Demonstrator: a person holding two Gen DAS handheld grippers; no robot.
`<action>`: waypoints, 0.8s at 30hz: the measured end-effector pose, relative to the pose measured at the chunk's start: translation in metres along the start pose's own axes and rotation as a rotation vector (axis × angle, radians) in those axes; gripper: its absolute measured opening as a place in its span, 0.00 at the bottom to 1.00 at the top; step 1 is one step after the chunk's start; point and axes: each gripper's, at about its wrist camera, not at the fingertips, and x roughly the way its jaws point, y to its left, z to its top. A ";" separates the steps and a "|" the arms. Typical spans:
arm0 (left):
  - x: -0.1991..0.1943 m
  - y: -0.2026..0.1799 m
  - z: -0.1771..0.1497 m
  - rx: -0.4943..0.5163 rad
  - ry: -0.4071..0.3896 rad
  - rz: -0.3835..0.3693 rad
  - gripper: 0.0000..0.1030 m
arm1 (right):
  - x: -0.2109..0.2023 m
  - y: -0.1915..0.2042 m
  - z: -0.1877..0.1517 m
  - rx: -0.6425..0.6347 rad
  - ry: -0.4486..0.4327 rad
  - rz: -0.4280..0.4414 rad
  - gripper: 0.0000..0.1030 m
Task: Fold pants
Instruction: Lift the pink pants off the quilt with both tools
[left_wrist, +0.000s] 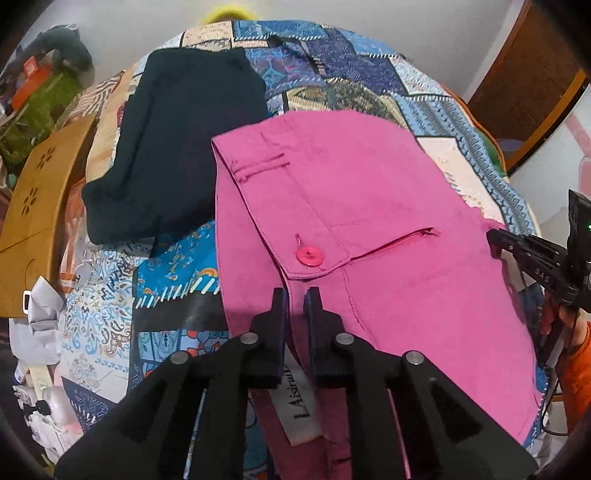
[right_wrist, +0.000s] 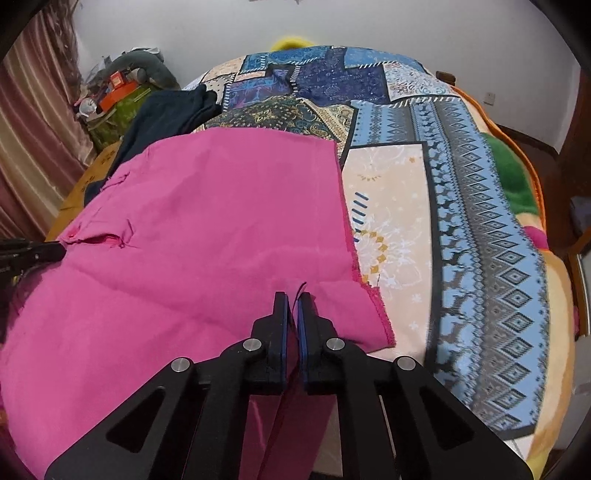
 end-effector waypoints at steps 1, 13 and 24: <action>-0.004 0.000 0.000 0.000 -0.009 -0.002 0.15 | -0.003 0.001 0.000 -0.002 -0.004 -0.005 0.07; -0.013 0.013 0.043 -0.021 -0.079 -0.011 0.47 | -0.039 -0.014 0.023 0.005 -0.103 -0.059 0.33; 0.041 0.023 0.045 -0.079 0.058 -0.081 0.48 | 0.015 -0.037 0.022 0.070 0.029 -0.065 0.41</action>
